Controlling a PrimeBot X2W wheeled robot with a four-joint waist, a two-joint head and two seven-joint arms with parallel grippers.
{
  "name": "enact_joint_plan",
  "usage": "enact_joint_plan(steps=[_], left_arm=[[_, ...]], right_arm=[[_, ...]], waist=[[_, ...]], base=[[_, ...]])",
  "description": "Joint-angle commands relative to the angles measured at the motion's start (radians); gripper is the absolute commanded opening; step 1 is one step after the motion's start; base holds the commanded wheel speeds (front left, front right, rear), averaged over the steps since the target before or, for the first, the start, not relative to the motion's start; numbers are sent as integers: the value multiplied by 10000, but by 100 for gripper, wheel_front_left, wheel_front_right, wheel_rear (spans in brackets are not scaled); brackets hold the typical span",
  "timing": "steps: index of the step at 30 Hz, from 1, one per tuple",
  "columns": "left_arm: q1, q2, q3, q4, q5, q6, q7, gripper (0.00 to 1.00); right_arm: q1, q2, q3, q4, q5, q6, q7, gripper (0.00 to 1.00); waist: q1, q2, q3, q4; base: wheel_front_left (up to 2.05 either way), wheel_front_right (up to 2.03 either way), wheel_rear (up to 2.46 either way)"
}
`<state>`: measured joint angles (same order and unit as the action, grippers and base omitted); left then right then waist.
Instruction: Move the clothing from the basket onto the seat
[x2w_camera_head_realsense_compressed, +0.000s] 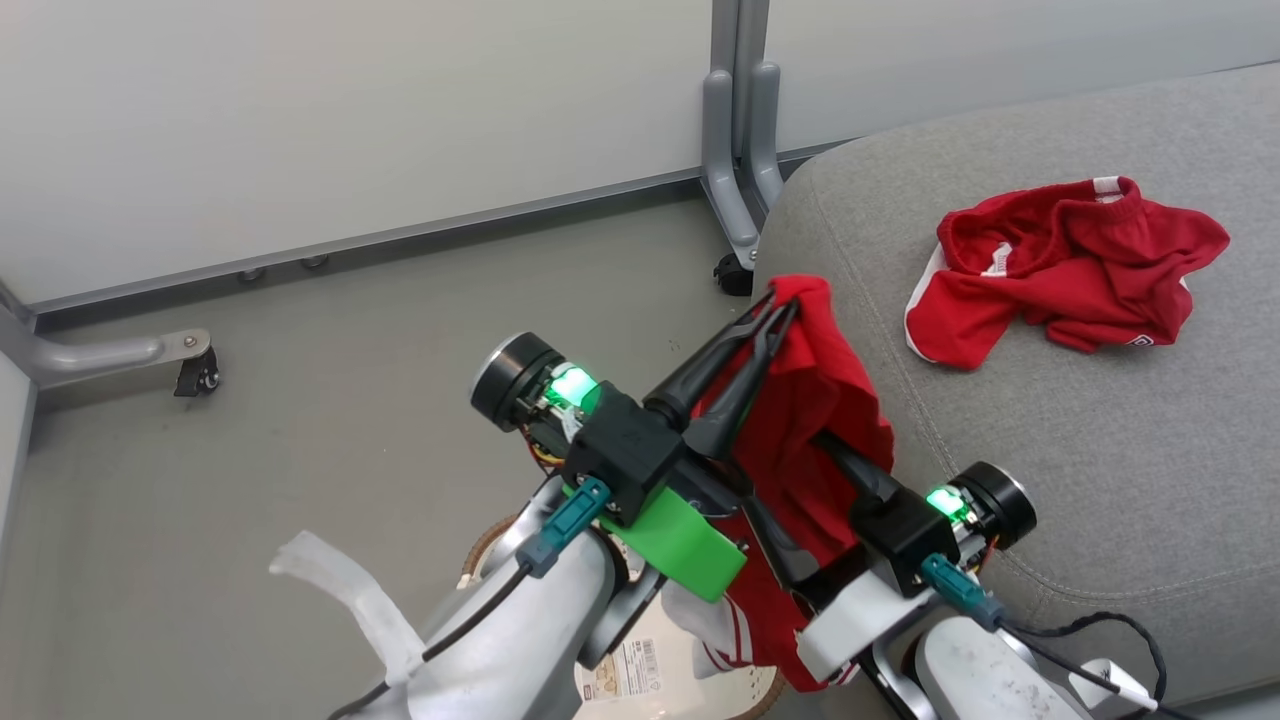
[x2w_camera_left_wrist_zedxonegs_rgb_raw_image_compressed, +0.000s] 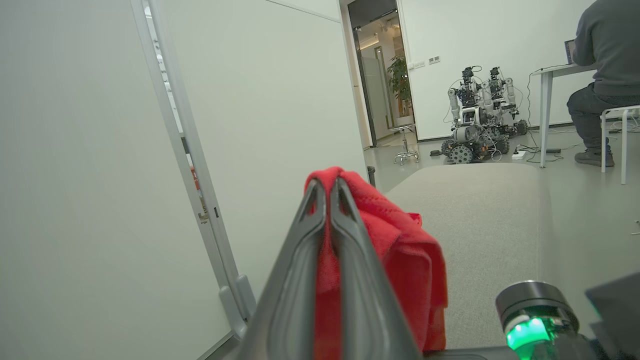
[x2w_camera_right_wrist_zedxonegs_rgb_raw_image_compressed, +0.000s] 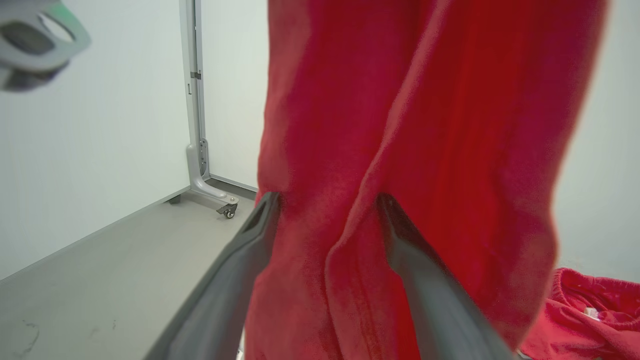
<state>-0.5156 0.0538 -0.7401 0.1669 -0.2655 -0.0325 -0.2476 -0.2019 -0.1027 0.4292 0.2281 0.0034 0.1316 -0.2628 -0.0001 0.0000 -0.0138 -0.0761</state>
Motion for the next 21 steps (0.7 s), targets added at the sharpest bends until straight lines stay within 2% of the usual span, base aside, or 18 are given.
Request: enact_joint_plan(steps=[1,4,5,6,7,16,17,18,19,20,21], left_arm=[[-196,-12,-102,-83,-170,-1,18,0],[-315,-24,-326,-169,-233,77,81,0],[-363,-25,-406,-177,-283,102,113,0],[-392,-28,-458,-176,-316,127,124,0],[-405,-30,-511,-163,-333,156,126,0],[-316,113,-373,453,-604,398,195,0],[-264,150,-352,527,-639,428,206,33],[-223,180,-336,578,-666,429,233,48],[-175,205,-334,620,-695,428,240,90],[-132,216,-322,660,-717,449,252,99],[-67,237,-325,716,-750,466,271,100]], right_arm=[[-199,76,-63,81,26,-17,-31,100],[-301,217,-193,48,-12,-17,-29,100],[-300,262,-241,104,47,-17,-31,93],[-320,298,-251,126,43,-17,-29,44],[-336,347,-277,120,69,-17,-31,0],[-221,390,36,99,316,-17,-31,0],[-177,387,2,29,350,-17,-31,0],[-154,390,-108,-68,363,-17,-31,0],[-113,397,-200,-162,368,-17,-31,0],[-68,405,-230,-221,356,-17,-31,0],[-16,410,-278,-270,320,-17,-31,0]], waist=[[1,0,11,44],[1,0,30,110],[1,0,40,134],[1,0,48,149],[1,0,58,160],[1,0,125,175],[1,0,136,172],[1,0,147,171],[1,0,161,175],[1,0,170,179],[1,0,177,182]], base=[[0,0,0],[0,0,0],[0,0,0],[0,0,0],[0,0,0],[0,0,0],[0,0,0],[0,0,0],[0,0,0],[0,0,0],[0,0,0]])
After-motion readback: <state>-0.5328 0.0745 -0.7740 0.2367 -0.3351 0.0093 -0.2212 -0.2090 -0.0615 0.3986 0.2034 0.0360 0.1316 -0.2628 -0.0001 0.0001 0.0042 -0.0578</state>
